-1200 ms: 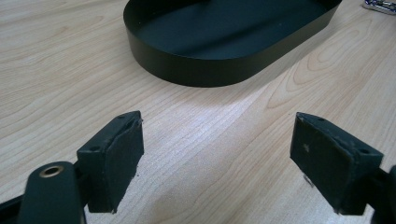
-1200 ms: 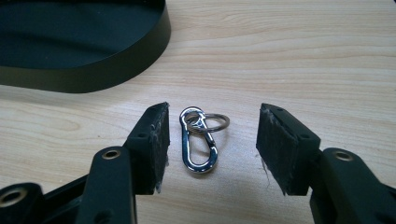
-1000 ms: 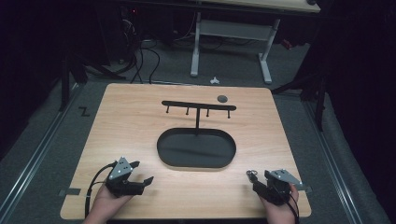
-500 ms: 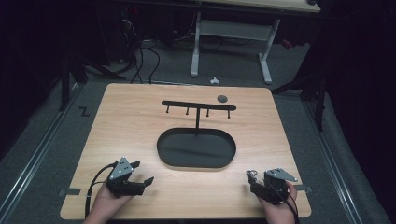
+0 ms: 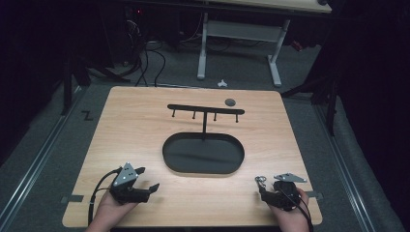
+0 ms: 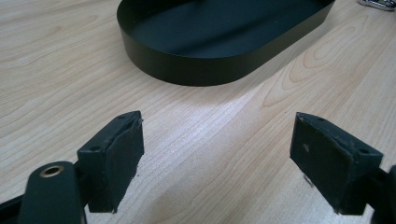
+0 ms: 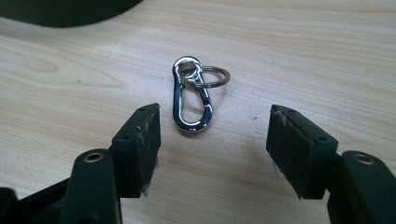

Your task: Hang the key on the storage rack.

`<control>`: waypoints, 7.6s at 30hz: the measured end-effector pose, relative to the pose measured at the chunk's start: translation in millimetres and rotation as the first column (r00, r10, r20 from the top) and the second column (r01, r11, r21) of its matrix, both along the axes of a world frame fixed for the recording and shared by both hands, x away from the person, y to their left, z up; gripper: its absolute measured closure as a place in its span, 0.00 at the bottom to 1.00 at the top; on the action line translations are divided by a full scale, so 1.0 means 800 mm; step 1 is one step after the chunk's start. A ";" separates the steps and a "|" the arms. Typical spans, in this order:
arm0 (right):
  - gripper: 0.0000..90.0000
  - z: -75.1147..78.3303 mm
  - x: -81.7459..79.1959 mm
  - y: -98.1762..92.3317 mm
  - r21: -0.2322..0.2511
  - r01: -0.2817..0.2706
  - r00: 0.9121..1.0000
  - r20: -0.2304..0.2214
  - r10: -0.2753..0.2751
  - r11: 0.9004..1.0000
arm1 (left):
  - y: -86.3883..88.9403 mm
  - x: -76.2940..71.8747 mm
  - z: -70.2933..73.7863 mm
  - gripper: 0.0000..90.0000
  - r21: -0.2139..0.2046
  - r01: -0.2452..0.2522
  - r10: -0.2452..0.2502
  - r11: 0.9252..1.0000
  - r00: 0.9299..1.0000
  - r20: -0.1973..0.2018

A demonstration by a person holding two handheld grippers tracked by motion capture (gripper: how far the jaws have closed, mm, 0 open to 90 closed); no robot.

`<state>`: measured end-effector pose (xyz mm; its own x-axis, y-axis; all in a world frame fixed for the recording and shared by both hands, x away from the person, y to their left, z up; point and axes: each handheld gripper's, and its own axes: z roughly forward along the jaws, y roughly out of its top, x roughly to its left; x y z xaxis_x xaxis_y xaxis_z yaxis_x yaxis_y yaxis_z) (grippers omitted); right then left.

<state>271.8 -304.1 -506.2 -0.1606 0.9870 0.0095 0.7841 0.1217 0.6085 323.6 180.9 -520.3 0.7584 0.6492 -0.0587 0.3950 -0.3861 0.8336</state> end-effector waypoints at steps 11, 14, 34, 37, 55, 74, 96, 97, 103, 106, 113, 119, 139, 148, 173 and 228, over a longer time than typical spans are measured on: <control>0.31 0.011 0.016 0.002 -0.025 -0.044 0.990 -0.134 0.040 0.999 | 0.000 0.000 0.000 0.20 -0.009 0.007 -0.007 1.000 1.000 -0.001; 0.30 0.013 0.020 0.003 -0.030 -0.057 0.986 -0.160 0.052 0.998 | 0.000 0.000 0.001 0.20 -0.011 0.008 -0.008 1.000 1.000 0.000; 0.38 0.024 0.051 0.019 -0.109 -0.183 0.933 -0.334 0.137 0.977 | 0.000 0.000 0.001 0.20 -0.010 0.017 -0.017 1.000 1.000 -0.004; 0.40 0.024 0.057 0.018 -0.105 -0.176 0.928 -0.348 0.130 0.979 | -0.001 0.000 0.001 0.20 -0.008 0.018 -0.018 1.000 1.000 -0.005; 0.62 0.030 0.079 0.025 -0.101 -0.190 0.928 -0.343 0.145 0.977 | -0.002 0.000 0.000 0.21 -0.002 0.025 -0.025 1.000 1.000 -0.009; 0.58 0.045 0.092 0.035 -0.144 -0.220 0.927 -0.338 0.161 0.965 | -0.003 0.000 -0.001 0.21 0.011 0.033 -0.032 0.999 0.999 -0.013; 0.72 0.023 0.103 0.027 -0.096 -0.269 0.863 -0.467 0.196 0.958 | -0.004 -0.001 -0.001 0.21 0.018 0.036 -0.036 0.999 0.999 -0.017; 0.72 0.023 0.105 0.027 -0.099 -0.270 0.857 -0.477 0.193 0.958 | -0.004 -0.001 -0.001 0.21 0.020 0.038 -0.038 0.999 0.999 -0.018; 0.70 0.024 0.120 0.031 -0.111 -0.295 0.798 -0.575 0.181 0.949 | -0.005 -0.001 -0.001 0.22 0.020 0.040 -0.040 0.999 0.999 -0.017; 0.70 0.024 0.127 0.034 -0.115 -0.308 0.773 -0.609 0.178 0.944 | -0.005 0.000 -0.001 0.22 0.019 0.040 -0.039 0.999 0.999 -0.016; 0.75 0.024 0.129 0.037 -0.125 -0.318 0.767 -0.617 0.177 0.940 | -0.005 -0.001 -0.001 0.22 0.021 0.040 -0.040 0.999 0.999 -0.016; 0.76 0.024 0.122 0.033 -0.115 -0.303 0.793 -0.582 0.183 0.946 | -0.005 -0.001 -0.001 0.22 0.024 0.039 -0.039 0.999 0.999 -0.017; 0.76 0.077 0.111 0.038 -0.066 -0.273 0.875 -0.431 0.220 0.960 | -0.007 -0.001 -0.002 0.22 0.030 0.042 -0.041 0.999 0.999 -0.020; 0.76 0.096 0.111 0.041 -0.083 -0.280 0.884 -0.410 0.223 0.956 | -0.007 -0.001 -0.002 0.22 0.029 0.042 -0.042 0.999 0.999 -0.019; 0.76 0.154 0.125 0.053 -0.105 -0.272 0.920 -0.319 0.227 0.957 | -0.006 -0.001 -0.002 0.22 0.023 0.042 -0.041 0.999 0.999 -0.018; 0.76 0.256 0.159 0.116 -0.162 -0.323 0.935 -0.206 0.288 0.932 | -0.005 -0.001 -0.001 0.22 0.025 0.043 -0.042 0.999 0.999 -0.020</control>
<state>399.3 -211.5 -301.4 -0.4679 0.8759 -0.1176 0.7823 0.4724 0.4060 323.1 176.6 -521.4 0.7843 0.6177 -0.0576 0.3940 -0.4242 0.8154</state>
